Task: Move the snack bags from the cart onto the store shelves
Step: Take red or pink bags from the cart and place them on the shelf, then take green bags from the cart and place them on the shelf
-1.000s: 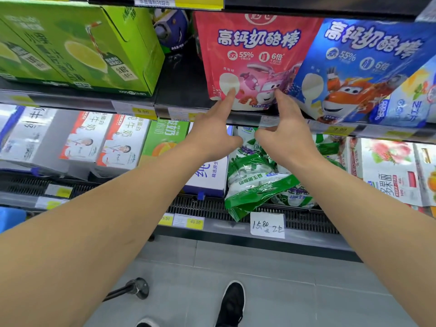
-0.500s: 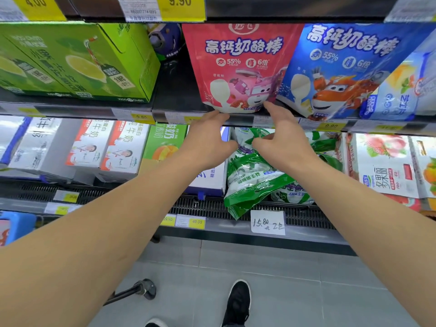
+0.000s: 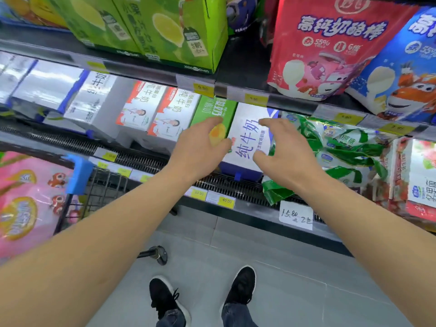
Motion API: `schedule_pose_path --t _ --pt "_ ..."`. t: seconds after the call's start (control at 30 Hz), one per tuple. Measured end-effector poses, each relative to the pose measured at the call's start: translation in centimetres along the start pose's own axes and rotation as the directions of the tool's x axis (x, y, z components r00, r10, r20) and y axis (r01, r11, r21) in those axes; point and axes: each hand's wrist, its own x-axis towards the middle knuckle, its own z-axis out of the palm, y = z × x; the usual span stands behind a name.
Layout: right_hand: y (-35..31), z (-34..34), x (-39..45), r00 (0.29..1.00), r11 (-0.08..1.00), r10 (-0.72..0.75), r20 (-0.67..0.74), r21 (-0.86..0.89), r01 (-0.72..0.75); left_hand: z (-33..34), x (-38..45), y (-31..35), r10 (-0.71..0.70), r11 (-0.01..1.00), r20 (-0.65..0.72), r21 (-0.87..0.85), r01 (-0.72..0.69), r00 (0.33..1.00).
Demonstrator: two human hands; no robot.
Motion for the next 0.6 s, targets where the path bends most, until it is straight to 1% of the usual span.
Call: schedule_pose_path --t 0.1,0.2,0.3,0.4,0.53,0.6 --pt "-4.4 2.7 -0.7 0.996 0.998 -0.069 0.052 -0.007 0.069 -3.2 -2.9 -4.1 -0.073 0.996 -0.077 -0.052 0.069 0.994" --pt "-9.5 5.7 -1.2 0.982 0.988 -0.156 0.105 0.013 0.155 -6.8 -5.9 -8.6 -0.139 0.99 -0.156 -0.06 0.131 0.978" --pt "-15.6 9.2 -1.8 0.957 0.97 -0.24 0.161 -0.006 0.244 -10.8 -9.2 -13.8 -0.229 0.973 -0.226 -0.081 0.215 0.947" --pt "-20.8 12.1 -2.5 0.932 0.949 -0.306 0.195 -0.016 0.315 -13.8 -12.1 -18.3 -0.292 0.956 -0.295 -0.128 0.265 0.91" --pt "-28.7 17.0 -3.9 0.863 0.899 -0.416 0.286 -0.016 0.439 -18.5 -17.4 -25.9 -0.397 0.915 -0.306 -0.203 0.348 0.866" --pt "-31.2 18.7 -4.3 0.843 0.883 -0.431 0.323 -0.04 0.467 -20.0 -19.4 -28.6 -0.428 0.9 -0.306 -0.23 0.37 0.85"
